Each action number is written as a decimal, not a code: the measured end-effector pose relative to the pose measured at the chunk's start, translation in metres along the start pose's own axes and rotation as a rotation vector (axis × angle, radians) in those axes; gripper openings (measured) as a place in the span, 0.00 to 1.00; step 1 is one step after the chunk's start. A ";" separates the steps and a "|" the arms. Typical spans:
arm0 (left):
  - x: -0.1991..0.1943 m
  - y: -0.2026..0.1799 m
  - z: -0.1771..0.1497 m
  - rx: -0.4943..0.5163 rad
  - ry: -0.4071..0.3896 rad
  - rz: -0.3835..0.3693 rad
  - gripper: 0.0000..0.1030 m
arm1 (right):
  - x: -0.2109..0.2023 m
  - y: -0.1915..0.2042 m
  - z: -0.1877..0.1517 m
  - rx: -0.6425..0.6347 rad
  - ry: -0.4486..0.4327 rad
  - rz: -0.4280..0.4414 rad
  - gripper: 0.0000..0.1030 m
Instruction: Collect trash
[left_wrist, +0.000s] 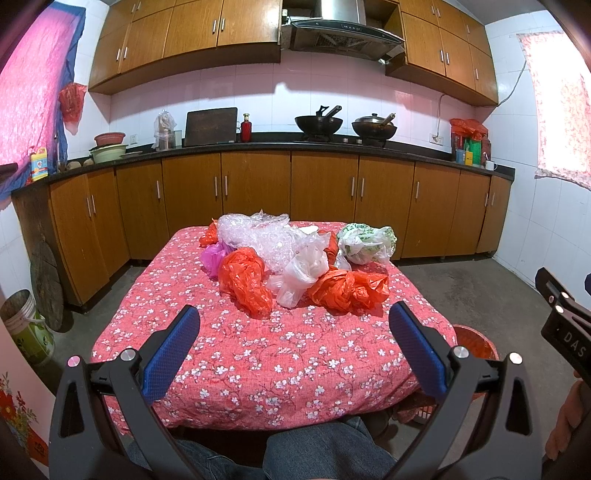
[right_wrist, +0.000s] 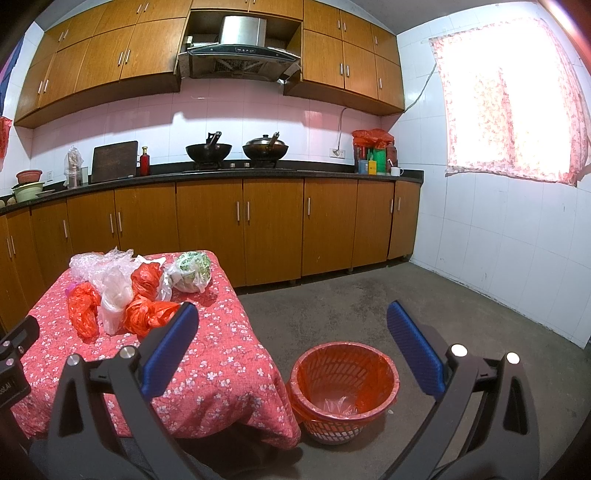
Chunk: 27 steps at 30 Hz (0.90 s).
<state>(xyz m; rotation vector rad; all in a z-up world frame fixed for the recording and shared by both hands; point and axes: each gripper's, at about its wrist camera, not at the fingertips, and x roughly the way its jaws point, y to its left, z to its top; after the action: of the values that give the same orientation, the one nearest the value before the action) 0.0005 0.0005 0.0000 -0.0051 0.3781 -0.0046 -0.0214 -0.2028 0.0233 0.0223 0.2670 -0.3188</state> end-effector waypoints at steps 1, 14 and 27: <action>0.000 0.000 0.000 0.000 0.000 0.000 0.98 | 0.000 0.000 0.000 0.000 0.001 0.000 0.96; 0.000 0.000 0.000 -0.001 0.001 0.001 0.98 | 0.001 0.000 0.000 0.000 0.002 -0.001 0.96; 0.016 0.007 -0.009 -0.031 0.039 0.031 0.98 | 0.013 0.005 -0.001 -0.008 0.002 0.032 0.96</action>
<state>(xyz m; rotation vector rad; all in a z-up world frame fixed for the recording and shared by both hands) 0.0122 0.0072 -0.0147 -0.0296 0.4171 0.0320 -0.0077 -0.2017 0.0185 0.0194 0.2696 -0.2856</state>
